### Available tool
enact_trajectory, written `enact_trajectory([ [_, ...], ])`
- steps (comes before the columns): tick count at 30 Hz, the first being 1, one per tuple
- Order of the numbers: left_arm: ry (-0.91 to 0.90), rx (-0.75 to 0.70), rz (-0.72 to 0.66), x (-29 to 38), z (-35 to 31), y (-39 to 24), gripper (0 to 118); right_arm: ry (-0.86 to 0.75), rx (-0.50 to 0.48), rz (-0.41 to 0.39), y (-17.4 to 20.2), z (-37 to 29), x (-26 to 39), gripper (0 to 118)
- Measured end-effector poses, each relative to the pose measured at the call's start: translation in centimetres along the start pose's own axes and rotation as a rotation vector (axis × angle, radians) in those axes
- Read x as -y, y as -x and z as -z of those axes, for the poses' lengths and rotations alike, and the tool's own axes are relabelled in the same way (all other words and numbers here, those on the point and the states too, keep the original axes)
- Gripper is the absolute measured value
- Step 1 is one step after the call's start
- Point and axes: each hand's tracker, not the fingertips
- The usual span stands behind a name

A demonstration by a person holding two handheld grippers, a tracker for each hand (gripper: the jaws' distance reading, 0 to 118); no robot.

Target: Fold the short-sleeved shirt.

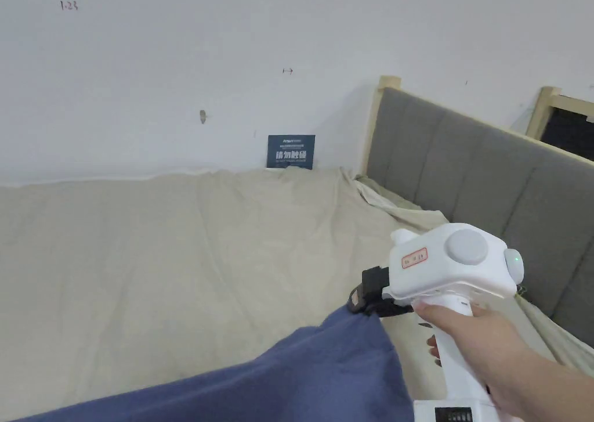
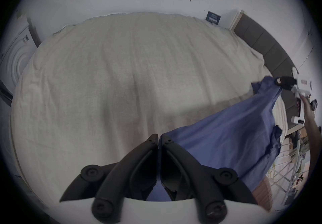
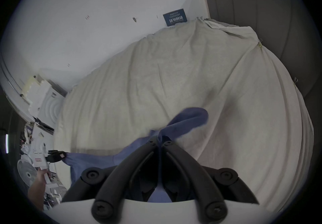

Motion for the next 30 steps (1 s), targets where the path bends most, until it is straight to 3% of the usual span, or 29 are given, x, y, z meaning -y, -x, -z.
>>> enact_trajectory([
  [9, -0.047, 0.095, -0.033, 5.2, -6.3, -0.1, 2, -0.052, -0.056, 0.063, -3.2, -10.5, 7.4, 2],
  [15, -0.037, 0.148, -0.03, 10.4, -8.3, 0.3, 2, -0.038, -0.067, 0.121, -6.2, -14.0, 15.0, 2],
  [20, -0.007, 0.188, -0.06, 14.8, -9.0, -0.8, 2, -0.007, -0.052, 0.228, -9.4, -14.6, 20.2, 2],
  [30, 0.097, 0.161, -0.079, 18.9, -5.7, -0.6, 4, 0.047, 0.03, 0.178, -9.5, -12.6, 24.7, 2],
])
